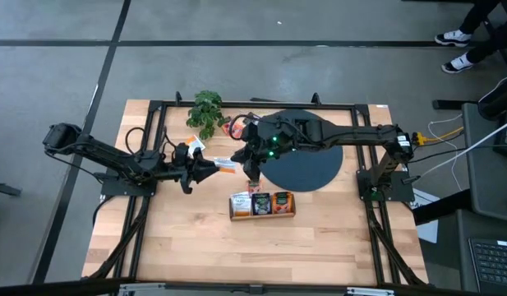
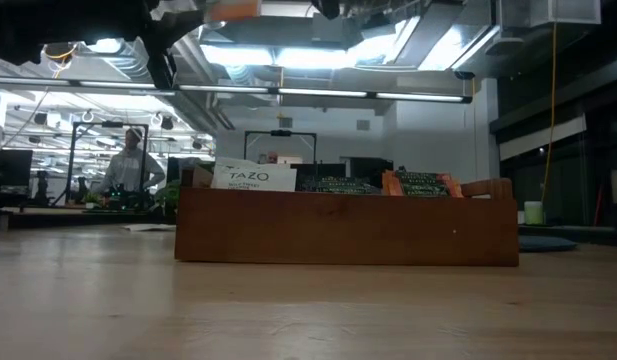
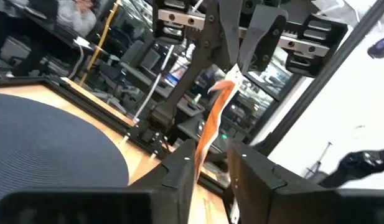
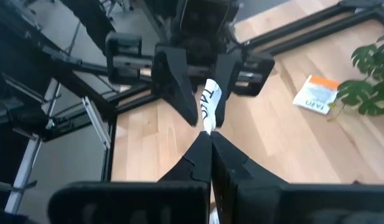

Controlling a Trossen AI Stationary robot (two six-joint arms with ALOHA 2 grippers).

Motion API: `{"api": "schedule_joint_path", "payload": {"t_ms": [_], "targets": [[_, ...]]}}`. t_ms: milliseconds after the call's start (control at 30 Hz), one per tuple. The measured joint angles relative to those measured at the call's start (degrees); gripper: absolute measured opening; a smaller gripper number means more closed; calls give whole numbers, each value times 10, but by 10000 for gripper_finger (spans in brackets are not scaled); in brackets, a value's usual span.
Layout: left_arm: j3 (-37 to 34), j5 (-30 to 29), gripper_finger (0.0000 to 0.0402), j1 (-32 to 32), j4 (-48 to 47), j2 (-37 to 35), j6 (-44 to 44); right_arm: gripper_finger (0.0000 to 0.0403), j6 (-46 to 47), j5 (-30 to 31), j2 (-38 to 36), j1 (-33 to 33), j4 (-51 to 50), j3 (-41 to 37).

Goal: Pick & Place Tea
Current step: Put the bottom white tea bag into the left section of the wooden organizer

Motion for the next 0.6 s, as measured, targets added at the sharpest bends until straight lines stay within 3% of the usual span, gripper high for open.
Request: {"api": "schedule_joint_path", "payload": {"t_ms": [267,600], "targets": [[0,8,144,0,-1,0,0,1,0,6,0,27,-48,0],[0,4,152,0,-1,0,0,1,0,-1,1,82,16,-77]]}}
